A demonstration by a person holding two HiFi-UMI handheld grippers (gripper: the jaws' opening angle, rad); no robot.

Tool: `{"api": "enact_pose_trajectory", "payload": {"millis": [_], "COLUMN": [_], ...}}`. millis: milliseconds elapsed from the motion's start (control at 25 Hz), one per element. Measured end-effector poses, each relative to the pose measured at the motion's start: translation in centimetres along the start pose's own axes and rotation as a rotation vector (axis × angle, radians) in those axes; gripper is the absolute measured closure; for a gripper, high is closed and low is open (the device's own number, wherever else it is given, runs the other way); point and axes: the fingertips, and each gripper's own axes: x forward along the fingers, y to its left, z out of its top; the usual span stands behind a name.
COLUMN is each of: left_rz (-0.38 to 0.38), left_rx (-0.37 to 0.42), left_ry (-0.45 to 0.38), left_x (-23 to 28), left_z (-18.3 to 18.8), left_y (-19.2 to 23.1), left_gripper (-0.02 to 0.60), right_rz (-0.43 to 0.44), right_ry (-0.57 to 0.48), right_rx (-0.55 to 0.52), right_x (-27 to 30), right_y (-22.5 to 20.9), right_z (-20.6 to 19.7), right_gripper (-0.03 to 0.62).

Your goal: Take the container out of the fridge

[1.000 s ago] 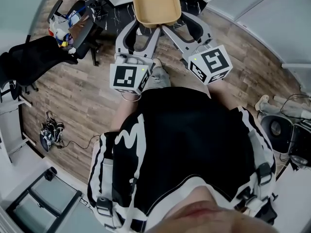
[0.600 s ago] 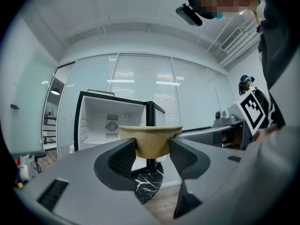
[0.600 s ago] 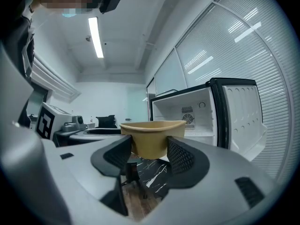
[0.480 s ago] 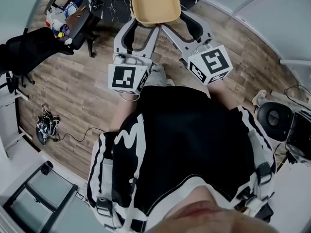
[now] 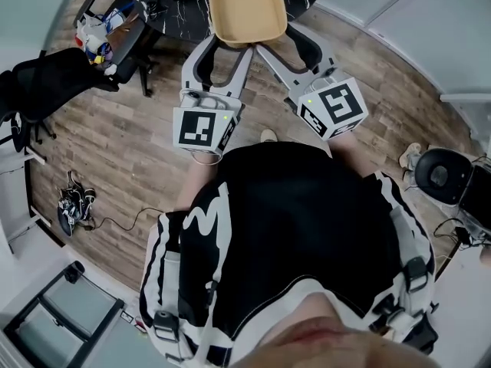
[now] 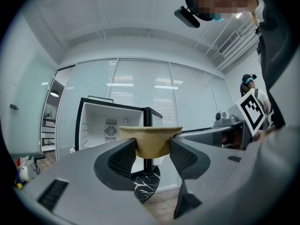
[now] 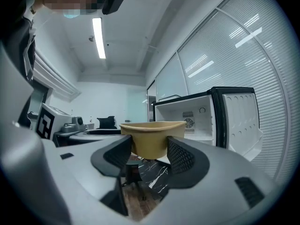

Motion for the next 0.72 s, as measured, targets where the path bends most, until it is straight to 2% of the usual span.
{"api": "enact_pose_trajectory", "payload": {"millis": [160,720], "left_rz": [-0.018,-0.068], "left_rx": [0.006,0.012], "left_ry": [-0.039,-0.046], "left_x": [-1.8,-9.3], "left_z": [1.0,1.9], "left_y": [-0.5,-3.1], "left_gripper": [0.353,0.353], "right_rz": [-0.015,-0.065], "right_ry": [-0.008,-0.023], "right_rx": [-0.002,0.004], "right_x": [-1.0,-5.2], "right_y": [1.9,8.8], "right_z": [0.4,0.6], "right_gripper": [0.35,0.35]}}
